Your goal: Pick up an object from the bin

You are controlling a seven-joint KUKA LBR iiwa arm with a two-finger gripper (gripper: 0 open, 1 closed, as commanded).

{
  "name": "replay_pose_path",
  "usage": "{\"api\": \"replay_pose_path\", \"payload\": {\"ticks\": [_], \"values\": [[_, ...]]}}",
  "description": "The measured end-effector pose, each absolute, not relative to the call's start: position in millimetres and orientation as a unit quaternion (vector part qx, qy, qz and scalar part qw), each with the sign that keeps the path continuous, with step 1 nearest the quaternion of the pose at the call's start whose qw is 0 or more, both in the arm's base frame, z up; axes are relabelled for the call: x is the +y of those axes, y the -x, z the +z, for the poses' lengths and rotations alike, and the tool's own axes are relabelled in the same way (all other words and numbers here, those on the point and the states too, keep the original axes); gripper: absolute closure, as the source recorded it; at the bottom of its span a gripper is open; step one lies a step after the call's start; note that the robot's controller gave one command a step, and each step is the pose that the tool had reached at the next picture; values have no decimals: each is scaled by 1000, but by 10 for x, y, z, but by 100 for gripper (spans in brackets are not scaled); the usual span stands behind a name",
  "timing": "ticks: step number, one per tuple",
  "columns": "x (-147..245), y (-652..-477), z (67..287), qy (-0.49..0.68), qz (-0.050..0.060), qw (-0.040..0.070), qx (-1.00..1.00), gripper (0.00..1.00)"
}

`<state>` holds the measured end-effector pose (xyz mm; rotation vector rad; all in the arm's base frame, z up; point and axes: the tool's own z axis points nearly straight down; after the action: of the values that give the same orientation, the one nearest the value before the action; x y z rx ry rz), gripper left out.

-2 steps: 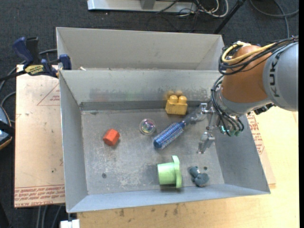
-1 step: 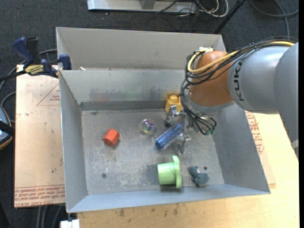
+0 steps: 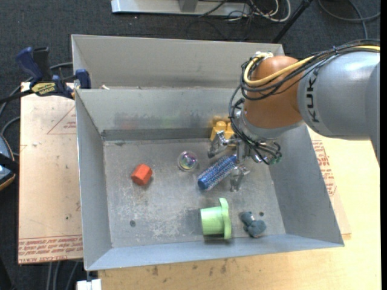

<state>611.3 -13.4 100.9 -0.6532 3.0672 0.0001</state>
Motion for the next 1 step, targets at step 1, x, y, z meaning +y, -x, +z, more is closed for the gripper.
{"api": "replay_pose_path", "payload": {"ticks": [1], "values": [[-143,-6179,1001,335,0,2,942,0]]}}
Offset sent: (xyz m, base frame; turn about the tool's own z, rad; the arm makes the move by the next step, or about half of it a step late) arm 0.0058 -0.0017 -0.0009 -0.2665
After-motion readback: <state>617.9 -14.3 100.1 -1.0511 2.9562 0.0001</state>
